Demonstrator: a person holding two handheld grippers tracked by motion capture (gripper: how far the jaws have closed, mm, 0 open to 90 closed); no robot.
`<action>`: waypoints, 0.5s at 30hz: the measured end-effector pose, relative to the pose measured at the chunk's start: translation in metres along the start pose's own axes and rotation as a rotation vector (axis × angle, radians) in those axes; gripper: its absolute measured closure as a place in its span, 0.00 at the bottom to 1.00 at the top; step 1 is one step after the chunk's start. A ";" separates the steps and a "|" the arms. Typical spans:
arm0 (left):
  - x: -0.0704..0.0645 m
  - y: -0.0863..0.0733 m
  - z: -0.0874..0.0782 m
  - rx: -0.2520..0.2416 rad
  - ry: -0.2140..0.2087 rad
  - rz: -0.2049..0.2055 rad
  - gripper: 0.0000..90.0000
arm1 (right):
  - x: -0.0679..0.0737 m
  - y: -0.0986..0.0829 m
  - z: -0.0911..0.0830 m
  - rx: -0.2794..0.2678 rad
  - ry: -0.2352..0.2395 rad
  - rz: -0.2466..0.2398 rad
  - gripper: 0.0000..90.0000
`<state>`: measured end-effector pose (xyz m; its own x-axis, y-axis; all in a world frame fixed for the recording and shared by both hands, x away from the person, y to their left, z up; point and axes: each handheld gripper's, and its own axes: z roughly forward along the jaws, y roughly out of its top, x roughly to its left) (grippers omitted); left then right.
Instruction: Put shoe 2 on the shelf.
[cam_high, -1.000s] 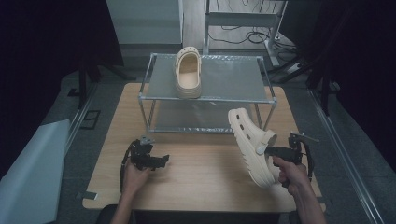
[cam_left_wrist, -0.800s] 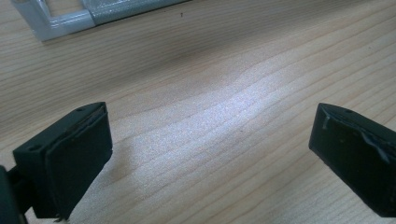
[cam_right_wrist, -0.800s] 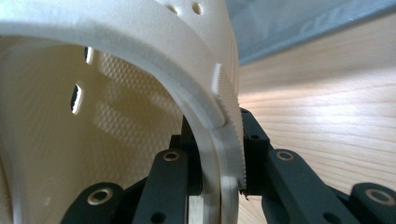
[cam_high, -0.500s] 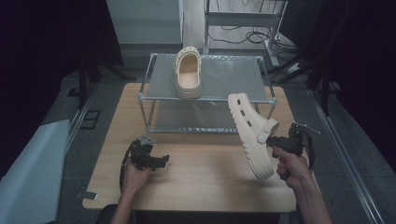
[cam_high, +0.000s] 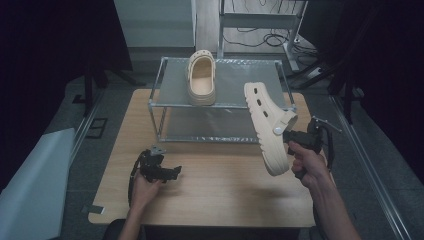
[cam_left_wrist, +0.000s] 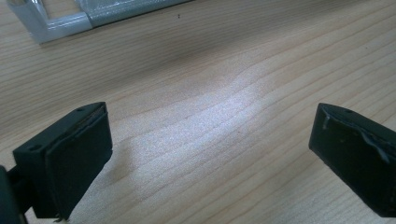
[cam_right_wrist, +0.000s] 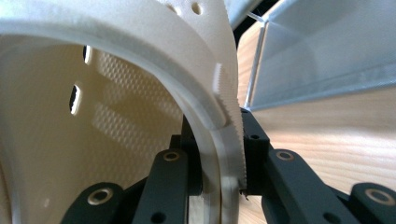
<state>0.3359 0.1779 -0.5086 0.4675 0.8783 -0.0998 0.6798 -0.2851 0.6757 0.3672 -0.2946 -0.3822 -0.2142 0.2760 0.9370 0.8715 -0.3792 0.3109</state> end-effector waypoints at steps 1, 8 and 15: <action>0.000 0.000 0.001 0.003 -0.002 0.002 0.00 | 0.001 0.004 0.004 0.000 0.015 0.019 0.85; 0.000 0.000 0.000 0.001 -0.002 0.001 0.00 | 0.011 0.019 0.014 -0.034 -0.001 0.037 0.85; 0.000 0.000 0.000 0.001 -0.003 0.005 0.00 | 0.021 0.039 0.026 -0.072 -0.033 0.046 0.85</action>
<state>0.3364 0.1779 -0.5084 0.4727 0.8757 -0.0986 0.6779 -0.2898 0.6756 0.4078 -0.2808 -0.3545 -0.1592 0.2858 0.9450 0.8456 -0.4545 0.2799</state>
